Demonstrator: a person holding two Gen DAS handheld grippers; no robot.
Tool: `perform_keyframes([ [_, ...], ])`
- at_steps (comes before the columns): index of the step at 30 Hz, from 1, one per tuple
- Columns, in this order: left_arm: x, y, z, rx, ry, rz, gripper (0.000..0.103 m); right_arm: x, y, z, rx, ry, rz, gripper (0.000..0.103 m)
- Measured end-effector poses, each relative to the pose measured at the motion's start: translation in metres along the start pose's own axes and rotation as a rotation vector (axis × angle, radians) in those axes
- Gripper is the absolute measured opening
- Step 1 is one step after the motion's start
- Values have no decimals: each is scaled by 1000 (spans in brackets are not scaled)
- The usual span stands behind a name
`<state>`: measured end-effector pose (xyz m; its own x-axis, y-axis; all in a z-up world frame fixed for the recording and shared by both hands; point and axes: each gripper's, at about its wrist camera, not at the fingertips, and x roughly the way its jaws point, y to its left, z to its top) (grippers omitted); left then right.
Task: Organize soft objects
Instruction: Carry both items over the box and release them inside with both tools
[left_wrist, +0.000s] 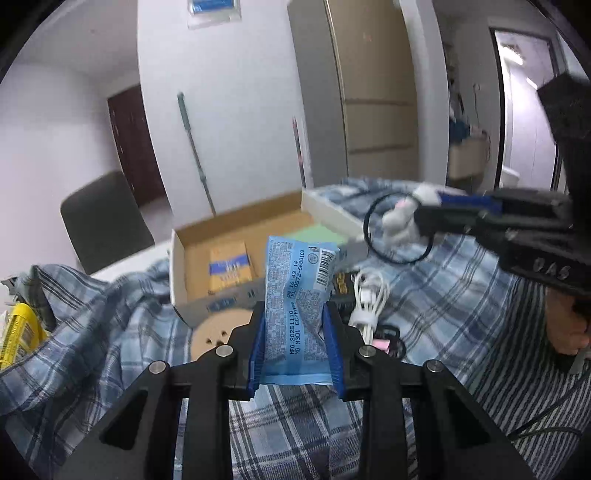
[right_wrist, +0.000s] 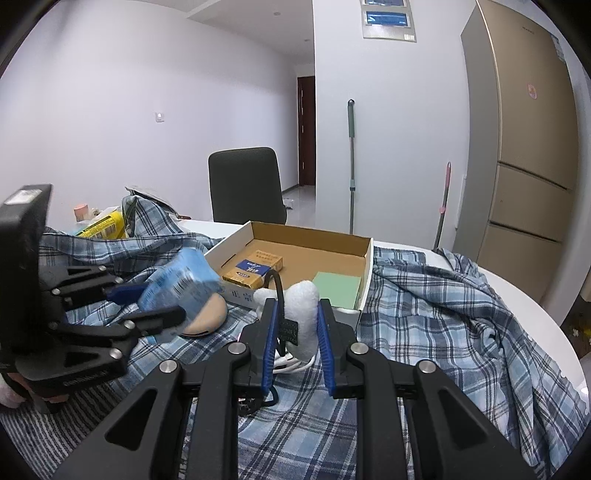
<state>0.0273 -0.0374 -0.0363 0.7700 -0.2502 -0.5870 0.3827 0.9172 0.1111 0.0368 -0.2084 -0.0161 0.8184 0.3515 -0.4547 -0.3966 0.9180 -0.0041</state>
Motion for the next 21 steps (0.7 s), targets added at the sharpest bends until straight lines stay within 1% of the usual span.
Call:
perform_keyframes([
  [3,-13,0,1,-3,-71,15,31,-4,0,1,0,-20,-5,19],
  [6,-25,0,5,-9,-121,45,31,-11,0,5,10,-39,-33,19],
  [10,-46,0,18,-22,-198,75,31,-21,-1,18,41,-67,-39,19],
  [14,-65,1,39,-55,-260,93,31,-27,2,42,18,-97,-78,19],
  [16,-71,4,52,-84,-294,101,31,-28,6,59,-5,-130,-104,19],
  [21,-72,7,85,-87,-341,133,31,-25,5,101,18,-212,-121,19],
])
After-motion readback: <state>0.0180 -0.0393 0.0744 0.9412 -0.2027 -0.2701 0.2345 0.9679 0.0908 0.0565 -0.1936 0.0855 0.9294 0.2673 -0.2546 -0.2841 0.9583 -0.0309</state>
